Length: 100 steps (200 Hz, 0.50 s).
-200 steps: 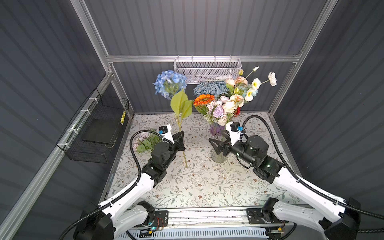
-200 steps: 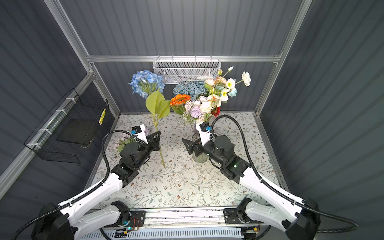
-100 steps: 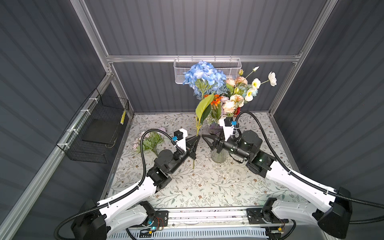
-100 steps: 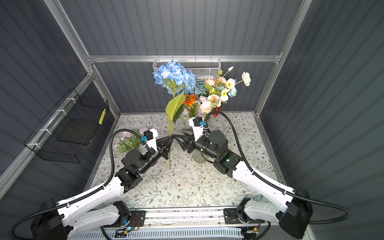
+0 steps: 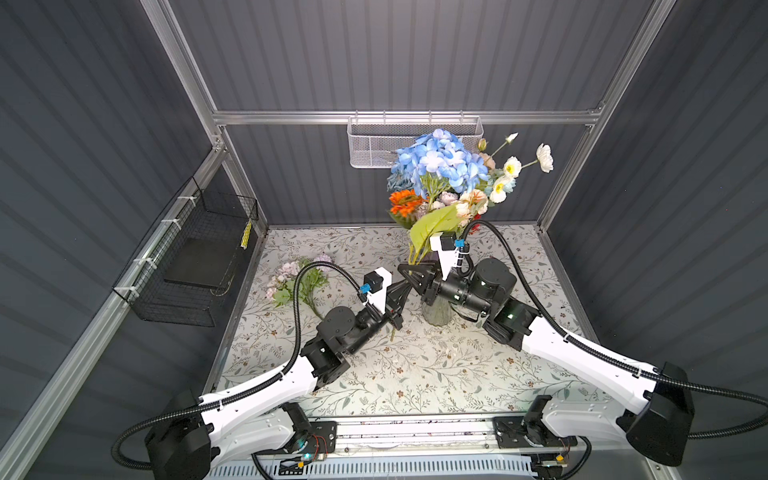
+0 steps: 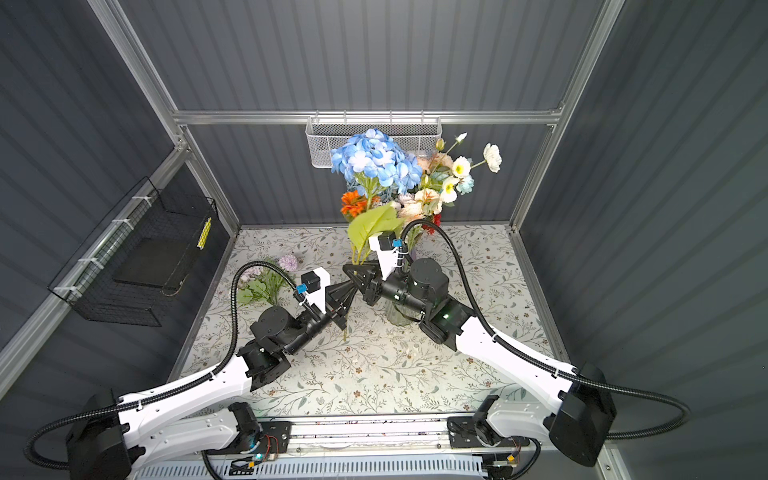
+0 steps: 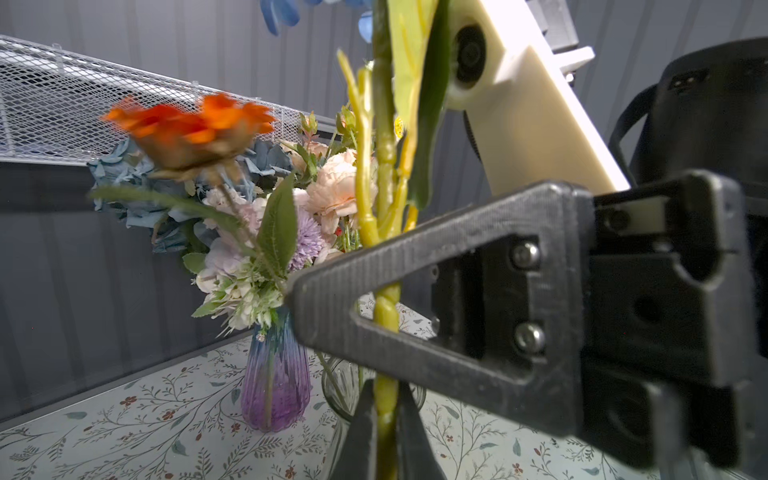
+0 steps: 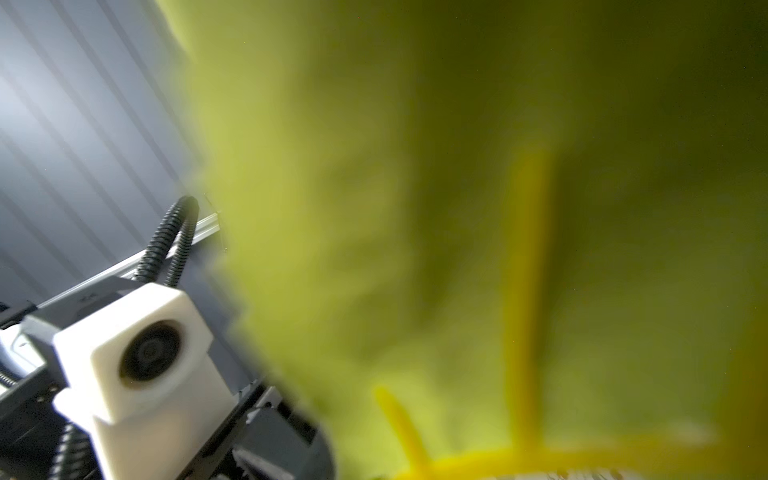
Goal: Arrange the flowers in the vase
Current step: 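Grasp the hydrangea stem with the right gripper while the left opens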
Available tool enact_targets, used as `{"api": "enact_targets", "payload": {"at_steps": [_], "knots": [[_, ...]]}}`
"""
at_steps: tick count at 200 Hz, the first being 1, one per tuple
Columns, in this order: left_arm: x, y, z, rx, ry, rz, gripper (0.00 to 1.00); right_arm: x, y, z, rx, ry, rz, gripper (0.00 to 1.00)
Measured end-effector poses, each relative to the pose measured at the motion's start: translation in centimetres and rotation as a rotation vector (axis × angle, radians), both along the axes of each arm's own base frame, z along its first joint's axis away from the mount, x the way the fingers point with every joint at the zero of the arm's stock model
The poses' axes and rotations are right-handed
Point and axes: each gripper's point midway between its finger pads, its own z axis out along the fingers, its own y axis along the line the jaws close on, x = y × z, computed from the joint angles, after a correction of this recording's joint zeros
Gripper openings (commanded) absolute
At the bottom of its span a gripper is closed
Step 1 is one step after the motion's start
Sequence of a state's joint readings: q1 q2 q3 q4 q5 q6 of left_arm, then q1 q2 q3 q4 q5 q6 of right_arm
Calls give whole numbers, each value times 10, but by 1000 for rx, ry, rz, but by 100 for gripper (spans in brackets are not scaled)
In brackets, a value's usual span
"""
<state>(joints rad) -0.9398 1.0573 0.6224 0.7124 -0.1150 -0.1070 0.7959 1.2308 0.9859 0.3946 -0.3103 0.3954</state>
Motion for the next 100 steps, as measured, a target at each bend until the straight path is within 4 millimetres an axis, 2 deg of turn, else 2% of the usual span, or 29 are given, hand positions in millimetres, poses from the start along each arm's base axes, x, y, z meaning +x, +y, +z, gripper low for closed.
{"api": "enact_targets", "payload": {"at_steps": [10,19,32,39,52,100], "knots": [[0,0,2,-2,-7,4,46,0,0,0,-1,-4,-1,0],[0,1,2,-5,-6,9,64,1,-1,1,-4,-12,-7,0],[3,3,0,-4,1,29,85,3,-2,2,-6,-20,-20,0],[5,5,-1,-3,7,41,92,4,-4,3,-8,-31,-30,0],[8,8,-2,-11,23,66,99,4,-7,6,-12,-49,-41,0],[15,29,9,-68,41,162,100,0,-27,15,-60,-108,-114,0]]}}
